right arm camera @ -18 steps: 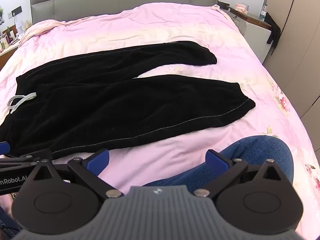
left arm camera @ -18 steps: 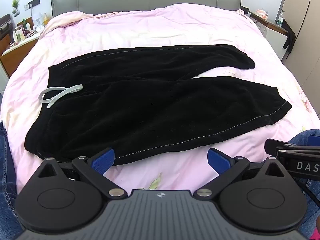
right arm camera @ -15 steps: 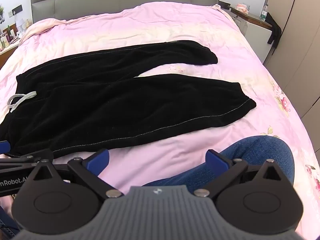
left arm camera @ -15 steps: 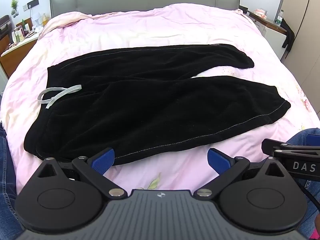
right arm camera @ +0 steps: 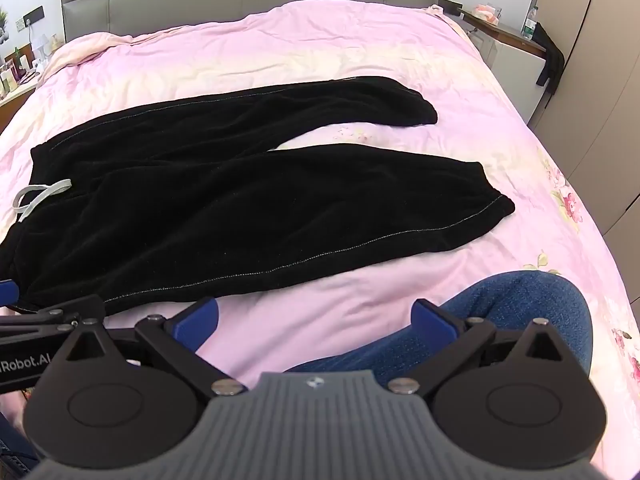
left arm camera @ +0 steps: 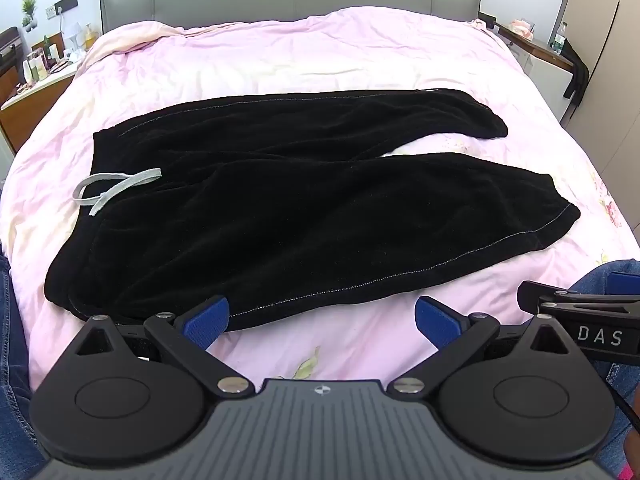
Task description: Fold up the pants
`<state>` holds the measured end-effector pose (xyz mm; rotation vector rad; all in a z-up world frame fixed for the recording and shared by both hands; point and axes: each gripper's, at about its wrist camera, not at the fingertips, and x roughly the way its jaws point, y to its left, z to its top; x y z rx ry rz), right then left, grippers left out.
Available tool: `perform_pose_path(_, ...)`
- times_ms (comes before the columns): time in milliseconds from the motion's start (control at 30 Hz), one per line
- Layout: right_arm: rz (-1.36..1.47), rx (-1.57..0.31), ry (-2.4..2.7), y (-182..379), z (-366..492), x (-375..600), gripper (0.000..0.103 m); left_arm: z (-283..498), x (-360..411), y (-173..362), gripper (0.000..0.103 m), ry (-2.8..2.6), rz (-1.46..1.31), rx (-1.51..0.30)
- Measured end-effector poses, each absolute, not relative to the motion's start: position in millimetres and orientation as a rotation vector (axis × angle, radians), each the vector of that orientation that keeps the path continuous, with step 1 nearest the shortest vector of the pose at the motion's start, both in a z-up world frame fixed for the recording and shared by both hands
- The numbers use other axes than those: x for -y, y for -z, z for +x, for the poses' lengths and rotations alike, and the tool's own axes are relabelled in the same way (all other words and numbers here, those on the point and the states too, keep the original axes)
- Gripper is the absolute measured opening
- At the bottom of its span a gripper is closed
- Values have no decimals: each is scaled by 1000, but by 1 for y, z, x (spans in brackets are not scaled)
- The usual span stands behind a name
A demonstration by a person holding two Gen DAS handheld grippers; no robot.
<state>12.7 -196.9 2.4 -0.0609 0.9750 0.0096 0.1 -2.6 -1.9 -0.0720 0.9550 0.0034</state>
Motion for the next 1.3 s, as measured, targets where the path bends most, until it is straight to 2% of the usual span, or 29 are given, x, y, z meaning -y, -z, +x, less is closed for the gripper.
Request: perform_pose_path(1300, -61, -991, 4, 6, 15, 198, 98, 0, 4, 11, 103, 14, -81, -966)
